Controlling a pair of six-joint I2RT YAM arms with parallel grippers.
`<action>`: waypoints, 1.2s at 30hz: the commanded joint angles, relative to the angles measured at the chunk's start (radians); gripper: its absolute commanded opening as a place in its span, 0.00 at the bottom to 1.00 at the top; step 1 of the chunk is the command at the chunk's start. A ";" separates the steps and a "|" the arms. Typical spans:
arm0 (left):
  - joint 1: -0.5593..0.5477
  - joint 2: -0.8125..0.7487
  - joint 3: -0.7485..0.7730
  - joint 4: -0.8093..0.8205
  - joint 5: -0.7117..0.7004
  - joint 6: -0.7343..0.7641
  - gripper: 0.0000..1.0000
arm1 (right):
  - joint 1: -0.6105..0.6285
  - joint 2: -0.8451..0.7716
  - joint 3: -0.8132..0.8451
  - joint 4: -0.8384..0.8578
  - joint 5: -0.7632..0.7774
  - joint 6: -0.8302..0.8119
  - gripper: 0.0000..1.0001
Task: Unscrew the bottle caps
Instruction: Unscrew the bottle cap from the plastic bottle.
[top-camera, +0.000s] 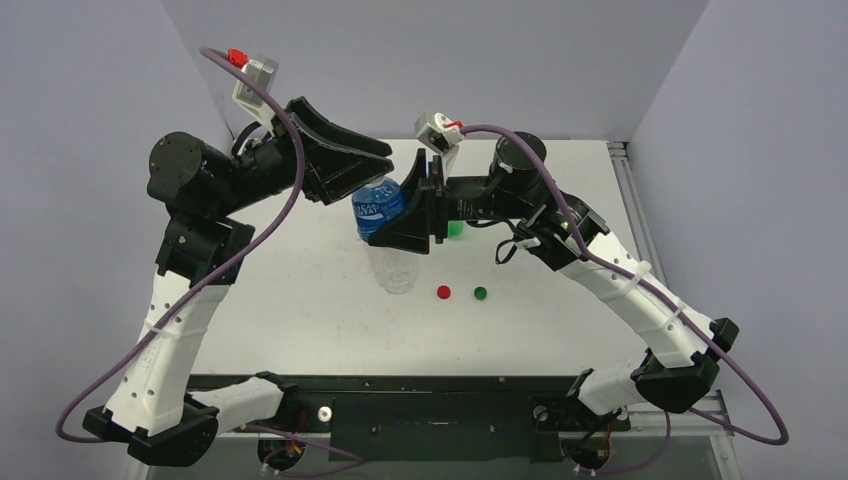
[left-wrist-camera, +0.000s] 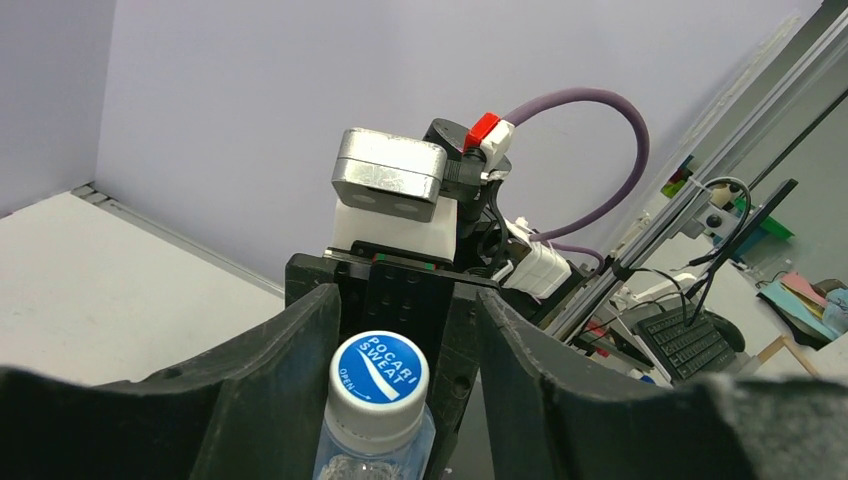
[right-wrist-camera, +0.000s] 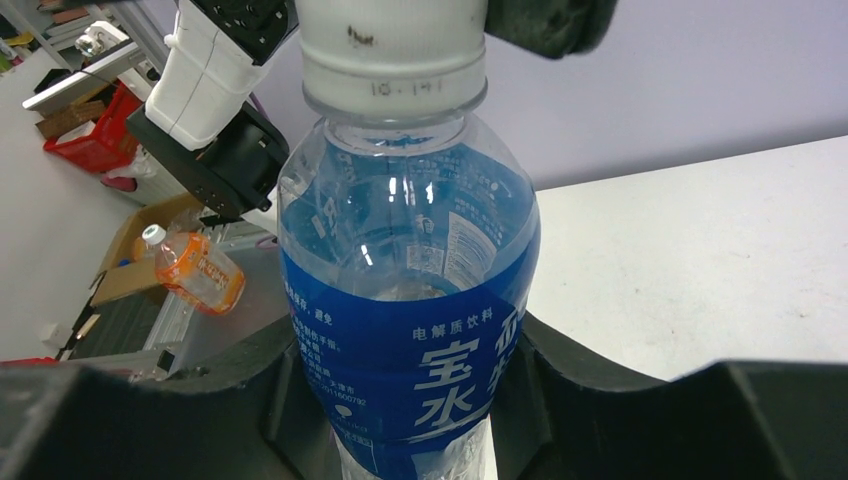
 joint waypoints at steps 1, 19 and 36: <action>0.001 -0.019 0.046 0.018 0.043 -0.017 0.45 | -0.031 -0.023 0.033 0.058 0.008 0.015 0.00; -0.003 0.003 0.089 -0.024 0.113 0.074 0.00 | -0.102 0.025 0.098 -0.057 -0.010 -0.038 0.00; -0.029 -0.007 0.062 0.069 0.198 0.014 0.61 | -0.142 0.053 0.115 -0.011 -0.103 -0.001 0.00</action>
